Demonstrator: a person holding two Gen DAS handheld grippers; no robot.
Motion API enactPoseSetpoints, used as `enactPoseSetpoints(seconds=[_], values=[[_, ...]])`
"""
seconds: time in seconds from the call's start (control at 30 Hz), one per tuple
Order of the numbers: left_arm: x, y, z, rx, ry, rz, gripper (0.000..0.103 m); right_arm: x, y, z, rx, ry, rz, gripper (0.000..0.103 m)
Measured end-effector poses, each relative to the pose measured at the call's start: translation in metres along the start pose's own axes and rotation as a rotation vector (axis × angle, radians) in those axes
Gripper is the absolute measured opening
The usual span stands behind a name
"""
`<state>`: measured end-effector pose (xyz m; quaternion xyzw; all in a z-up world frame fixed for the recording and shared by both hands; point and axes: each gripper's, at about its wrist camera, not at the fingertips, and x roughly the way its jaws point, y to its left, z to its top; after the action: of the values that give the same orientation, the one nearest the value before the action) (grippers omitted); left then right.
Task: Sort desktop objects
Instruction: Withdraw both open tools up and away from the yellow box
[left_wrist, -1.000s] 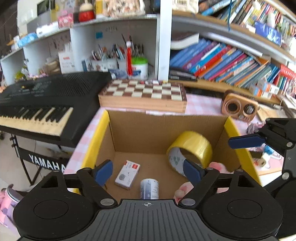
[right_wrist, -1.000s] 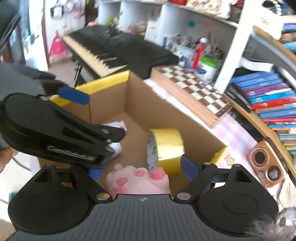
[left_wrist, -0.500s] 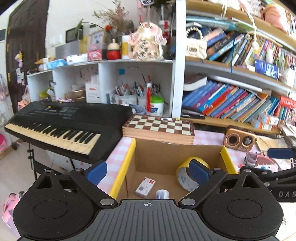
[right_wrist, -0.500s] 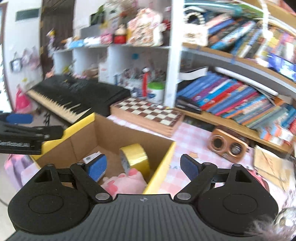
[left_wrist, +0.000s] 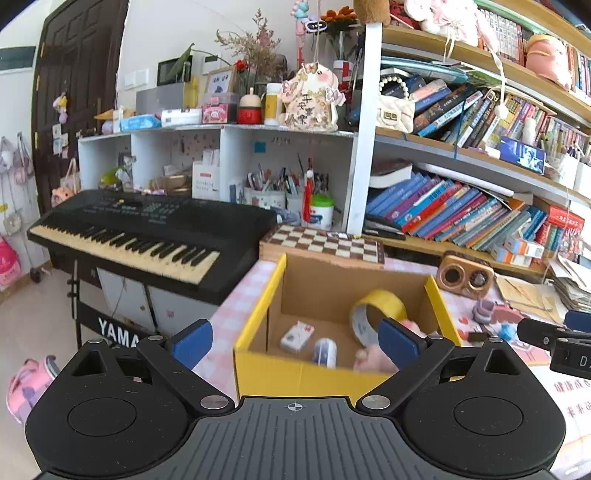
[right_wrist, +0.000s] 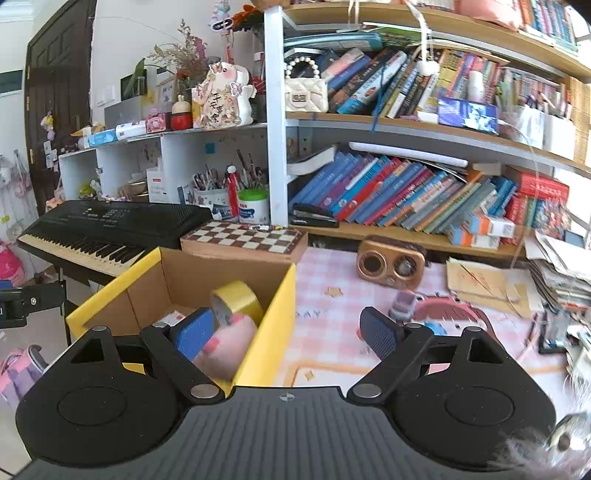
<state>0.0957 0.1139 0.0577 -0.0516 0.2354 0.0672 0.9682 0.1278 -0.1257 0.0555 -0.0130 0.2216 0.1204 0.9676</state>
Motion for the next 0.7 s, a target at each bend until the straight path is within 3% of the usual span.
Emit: enactPoseSetpoints(seconds=[0.7], values=[[-0.064, -0.010, -0.069, 0.065, 0.051, -0.025, 0.098, -0.077, 0.032, -0.085, -0.024, 0.059, -0.003, 0.086]])
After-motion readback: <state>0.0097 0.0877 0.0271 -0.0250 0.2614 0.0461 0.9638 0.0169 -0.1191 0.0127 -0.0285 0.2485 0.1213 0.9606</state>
